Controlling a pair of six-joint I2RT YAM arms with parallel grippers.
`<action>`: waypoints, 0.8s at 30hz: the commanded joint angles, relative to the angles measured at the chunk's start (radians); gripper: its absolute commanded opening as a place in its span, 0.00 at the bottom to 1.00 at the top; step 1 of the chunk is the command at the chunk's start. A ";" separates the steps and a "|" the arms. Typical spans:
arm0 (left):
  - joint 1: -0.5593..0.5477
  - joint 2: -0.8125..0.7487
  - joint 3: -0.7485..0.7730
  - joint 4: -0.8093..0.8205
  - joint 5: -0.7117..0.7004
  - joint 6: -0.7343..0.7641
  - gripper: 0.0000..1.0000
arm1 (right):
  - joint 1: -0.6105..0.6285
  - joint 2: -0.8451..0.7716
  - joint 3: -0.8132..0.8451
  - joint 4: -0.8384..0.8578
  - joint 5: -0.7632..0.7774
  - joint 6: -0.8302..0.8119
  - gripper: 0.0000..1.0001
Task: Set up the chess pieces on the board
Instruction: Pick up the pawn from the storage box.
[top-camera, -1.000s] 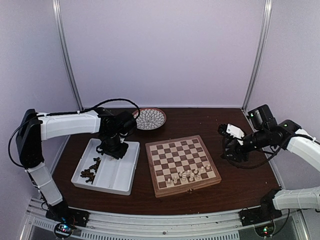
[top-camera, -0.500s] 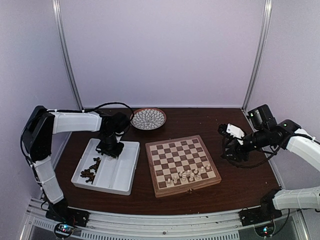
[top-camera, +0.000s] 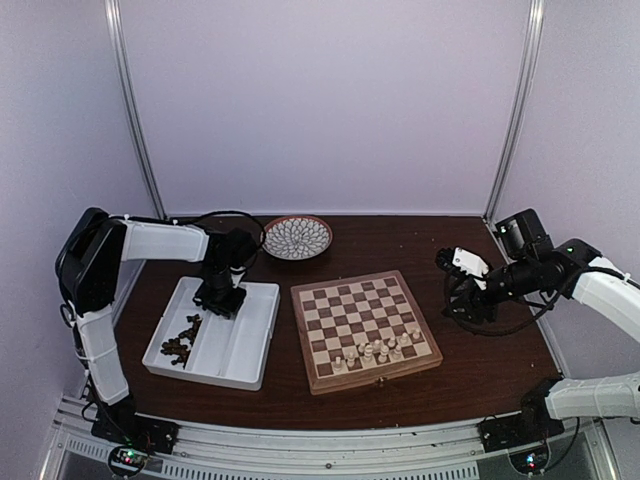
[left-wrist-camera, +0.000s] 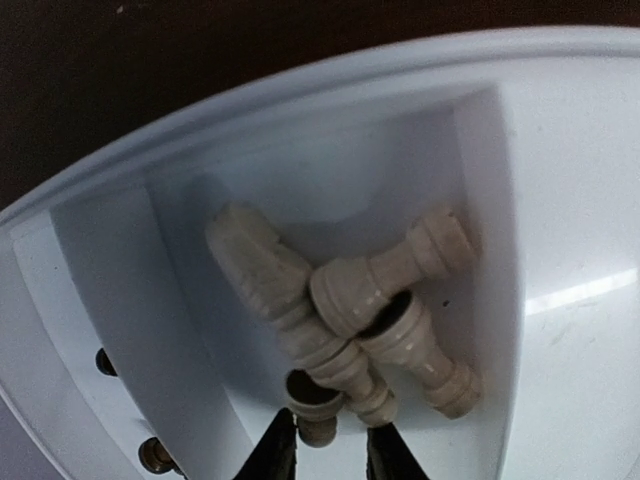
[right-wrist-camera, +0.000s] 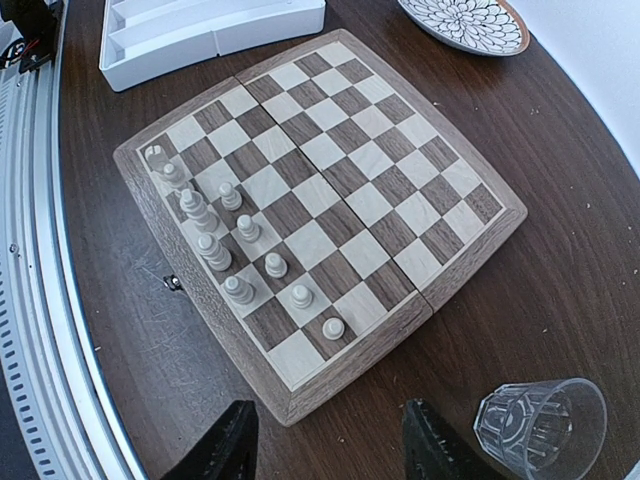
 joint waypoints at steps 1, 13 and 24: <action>0.009 0.045 0.023 0.017 0.019 0.008 0.25 | -0.008 0.000 -0.013 0.006 0.001 -0.009 0.53; 0.007 -0.025 0.042 -0.051 0.014 -0.049 0.06 | -0.008 -0.003 -0.013 0.006 0.001 -0.009 0.52; -0.023 -0.371 0.014 -0.178 0.350 -0.086 0.04 | -0.008 -0.002 -0.008 0.006 -0.018 -0.009 0.52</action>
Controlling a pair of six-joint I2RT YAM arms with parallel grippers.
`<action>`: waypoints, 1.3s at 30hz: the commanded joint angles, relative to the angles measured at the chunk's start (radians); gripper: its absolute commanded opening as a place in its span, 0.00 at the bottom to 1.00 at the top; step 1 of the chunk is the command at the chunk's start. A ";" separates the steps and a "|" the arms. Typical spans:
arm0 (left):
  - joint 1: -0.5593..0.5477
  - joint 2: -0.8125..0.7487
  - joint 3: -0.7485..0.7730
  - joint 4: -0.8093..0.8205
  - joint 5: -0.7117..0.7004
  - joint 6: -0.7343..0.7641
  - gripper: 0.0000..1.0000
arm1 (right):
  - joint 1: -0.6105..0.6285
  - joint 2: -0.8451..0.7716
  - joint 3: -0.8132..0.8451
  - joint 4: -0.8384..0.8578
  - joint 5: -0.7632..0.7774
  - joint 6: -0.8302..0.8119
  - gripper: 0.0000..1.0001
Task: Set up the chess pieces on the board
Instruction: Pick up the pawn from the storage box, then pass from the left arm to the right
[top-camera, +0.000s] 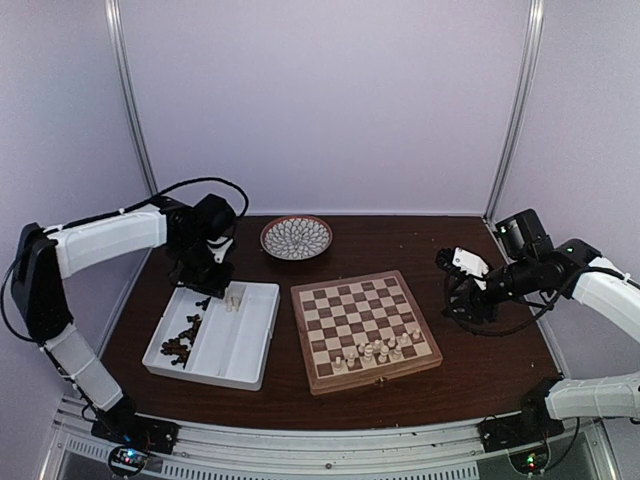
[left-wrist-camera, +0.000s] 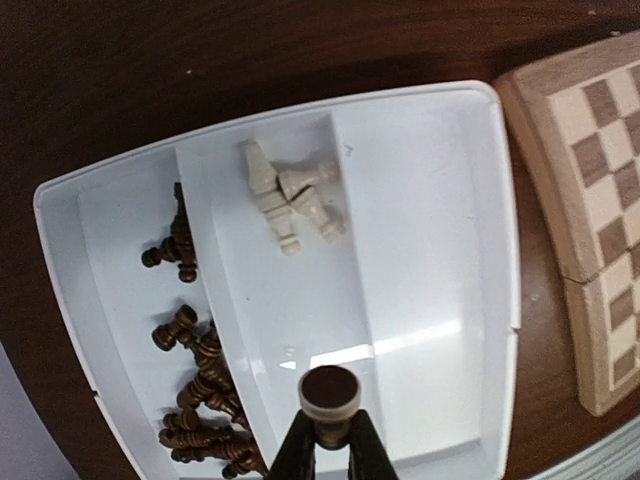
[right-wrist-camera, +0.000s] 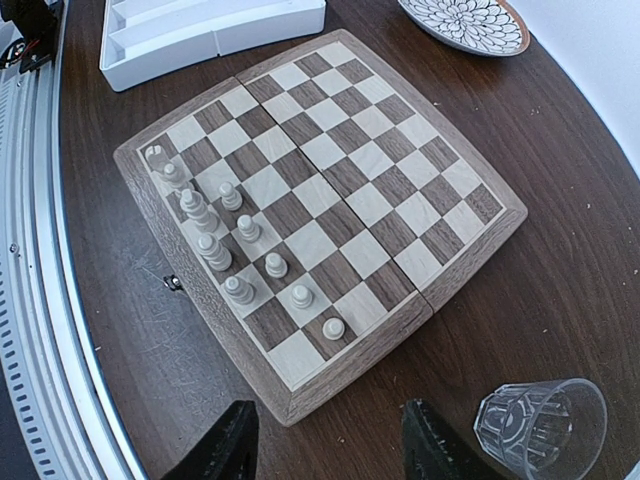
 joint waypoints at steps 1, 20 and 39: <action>-0.019 -0.114 -0.004 -0.043 0.301 -0.041 0.04 | -0.008 -0.003 -0.006 0.004 -0.025 -0.010 0.52; -0.215 -0.124 -0.054 0.407 0.832 -0.588 0.05 | 0.059 0.089 0.151 -0.053 -0.157 -0.003 0.52; -0.383 -0.024 0.081 0.321 1.063 -0.274 0.07 | 0.491 0.333 0.598 -0.289 0.099 -0.326 0.52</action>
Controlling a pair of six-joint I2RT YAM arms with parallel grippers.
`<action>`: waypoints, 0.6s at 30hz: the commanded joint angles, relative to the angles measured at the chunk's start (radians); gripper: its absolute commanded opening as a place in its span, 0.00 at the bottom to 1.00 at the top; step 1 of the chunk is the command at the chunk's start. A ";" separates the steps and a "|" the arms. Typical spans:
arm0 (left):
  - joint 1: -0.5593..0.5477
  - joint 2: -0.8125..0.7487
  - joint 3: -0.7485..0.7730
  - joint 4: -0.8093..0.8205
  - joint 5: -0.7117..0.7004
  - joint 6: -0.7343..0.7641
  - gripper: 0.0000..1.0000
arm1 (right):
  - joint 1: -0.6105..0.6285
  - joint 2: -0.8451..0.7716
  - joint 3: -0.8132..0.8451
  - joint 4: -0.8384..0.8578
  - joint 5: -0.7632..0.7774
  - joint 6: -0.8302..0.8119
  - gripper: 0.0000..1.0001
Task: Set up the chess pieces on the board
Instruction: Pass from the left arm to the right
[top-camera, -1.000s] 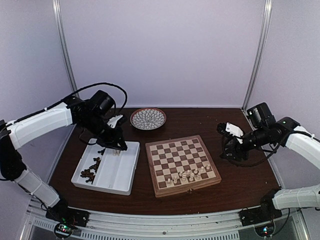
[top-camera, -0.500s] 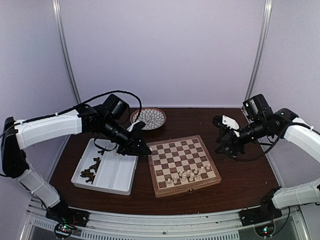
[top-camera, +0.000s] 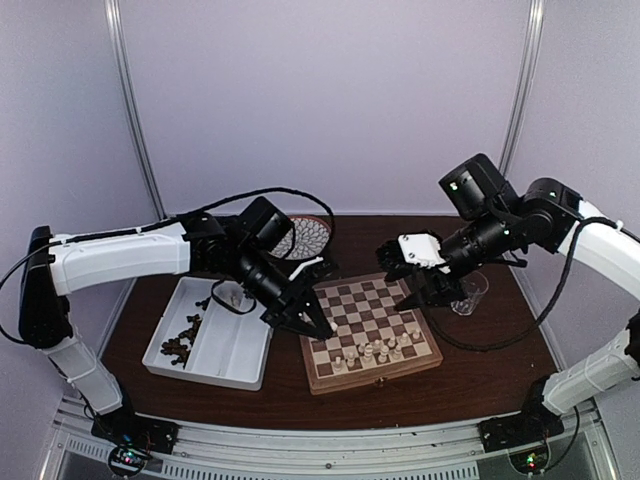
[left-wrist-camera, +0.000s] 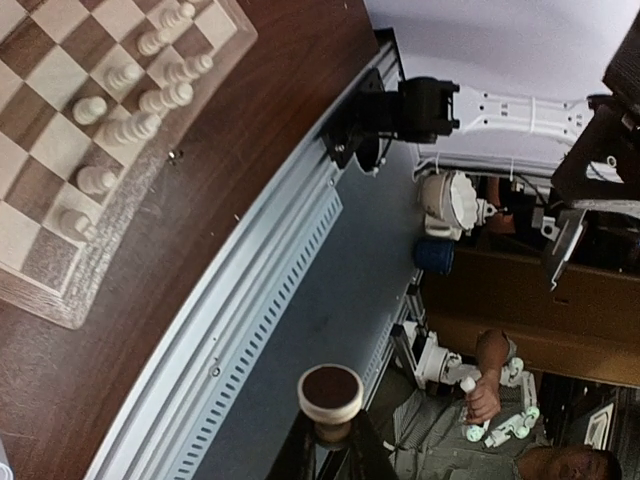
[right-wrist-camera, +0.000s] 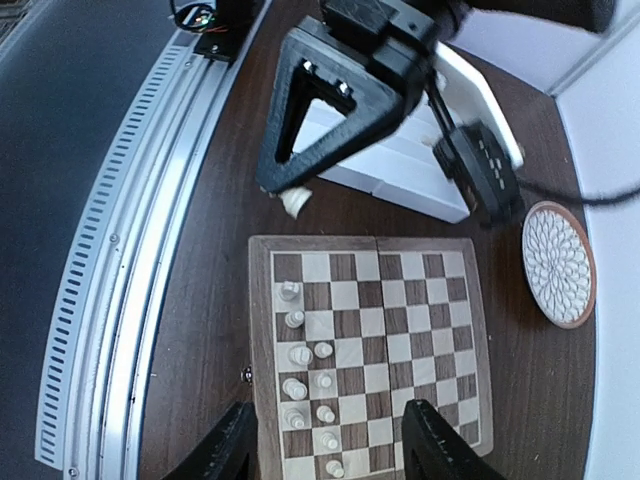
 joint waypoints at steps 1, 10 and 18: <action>-0.040 -0.007 0.039 -0.034 0.102 0.074 0.07 | 0.124 0.107 0.115 -0.103 0.134 -0.121 0.52; -0.078 -0.007 0.035 0.091 0.182 -0.009 0.07 | 0.302 0.184 0.162 -0.067 0.276 -0.114 0.53; -0.083 0.001 0.050 0.123 0.202 -0.026 0.08 | 0.374 0.217 0.190 -0.081 0.296 -0.114 0.52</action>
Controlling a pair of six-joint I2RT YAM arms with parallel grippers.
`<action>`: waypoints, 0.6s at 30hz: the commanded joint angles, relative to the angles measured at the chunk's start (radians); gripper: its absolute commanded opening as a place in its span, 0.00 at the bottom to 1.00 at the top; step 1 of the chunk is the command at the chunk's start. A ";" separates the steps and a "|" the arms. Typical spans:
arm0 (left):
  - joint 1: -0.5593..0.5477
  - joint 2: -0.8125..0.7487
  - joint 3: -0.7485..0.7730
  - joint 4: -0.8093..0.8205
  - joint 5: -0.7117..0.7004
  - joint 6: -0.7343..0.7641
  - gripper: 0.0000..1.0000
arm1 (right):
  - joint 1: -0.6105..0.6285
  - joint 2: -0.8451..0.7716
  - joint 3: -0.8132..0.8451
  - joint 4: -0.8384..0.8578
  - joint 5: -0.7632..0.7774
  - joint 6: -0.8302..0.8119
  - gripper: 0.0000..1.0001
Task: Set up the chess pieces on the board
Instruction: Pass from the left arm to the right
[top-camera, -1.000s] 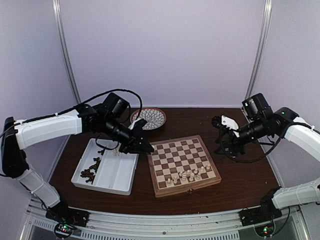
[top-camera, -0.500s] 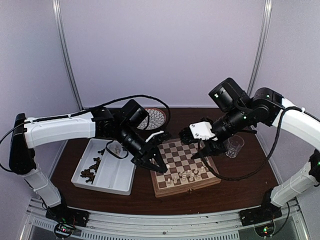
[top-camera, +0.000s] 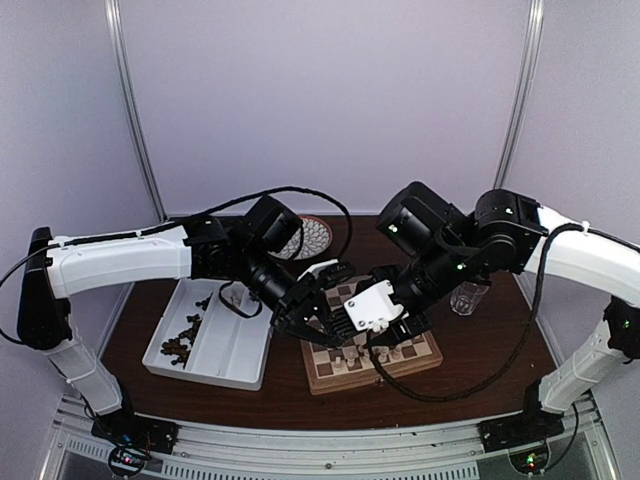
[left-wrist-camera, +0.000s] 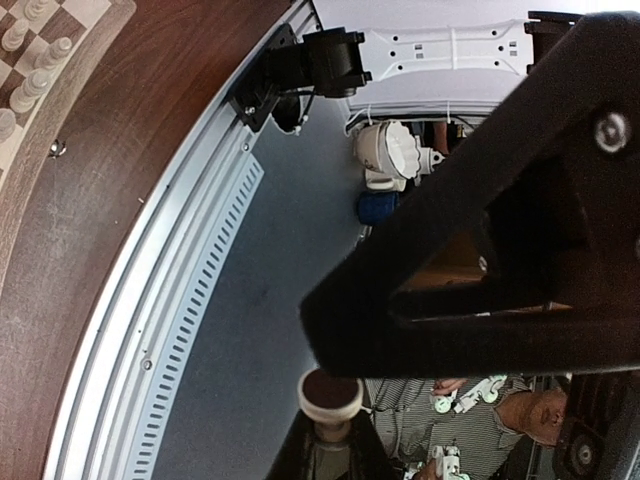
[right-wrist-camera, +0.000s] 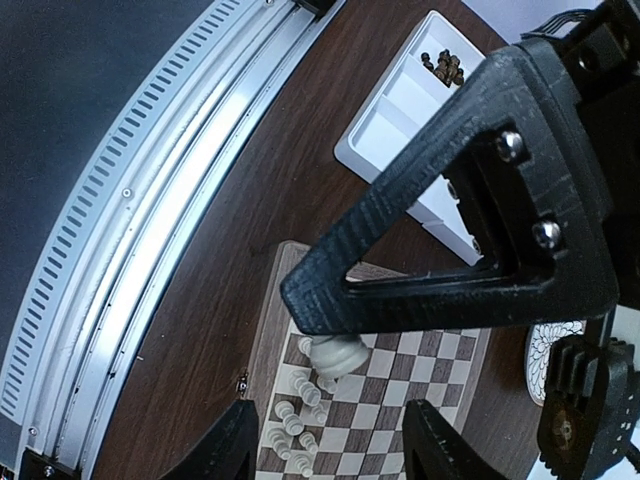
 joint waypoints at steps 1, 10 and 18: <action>-0.008 0.002 0.033 0.064 0.040 -0.016 0.08 | 0.032 0.012 0.031 -0.012 0.040 0.007 0.52; -0.024 0.024 0.043 0.088 0.063 -0.027 0.08 | 0.053 0.033 0.058 -0.007 0.019 0.030 0.49; -0.026 0.026 0.048 0.094 0.064 -0.024 0.07 | 0.059 0.036 0.067 -0.013 0.016 0.035 0.21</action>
